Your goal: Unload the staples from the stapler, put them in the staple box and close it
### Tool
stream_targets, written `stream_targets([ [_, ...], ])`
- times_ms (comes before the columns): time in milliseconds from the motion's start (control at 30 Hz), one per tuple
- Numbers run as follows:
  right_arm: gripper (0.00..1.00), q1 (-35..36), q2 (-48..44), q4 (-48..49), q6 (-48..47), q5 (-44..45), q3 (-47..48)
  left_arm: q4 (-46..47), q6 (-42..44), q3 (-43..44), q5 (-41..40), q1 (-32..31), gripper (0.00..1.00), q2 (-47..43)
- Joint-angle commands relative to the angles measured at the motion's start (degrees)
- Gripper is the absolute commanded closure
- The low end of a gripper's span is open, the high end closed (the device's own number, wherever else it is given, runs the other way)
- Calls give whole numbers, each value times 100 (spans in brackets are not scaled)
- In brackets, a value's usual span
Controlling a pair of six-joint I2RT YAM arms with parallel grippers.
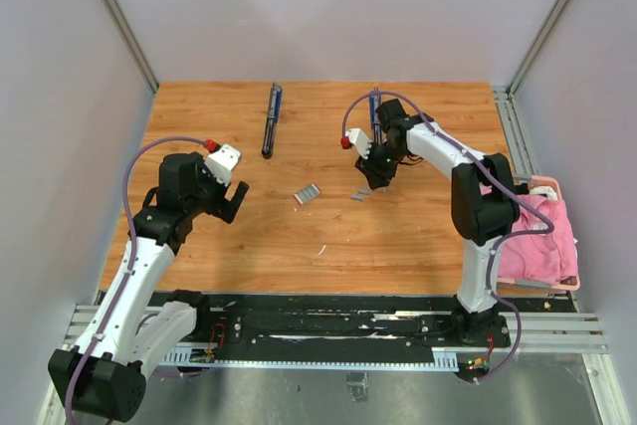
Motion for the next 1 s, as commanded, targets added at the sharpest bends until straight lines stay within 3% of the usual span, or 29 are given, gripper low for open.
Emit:
stream_targets([
  [0,63,32,147,694,1090,-47,0,75,45,-16,73,22,2,-88],
  [167,63,42,387,824,1531,-25,74,91,42,-24,46,22,2,-129],
  [967,68,41,622,846,1651,26,65,101,42,-28,44,22,2,-28],
])
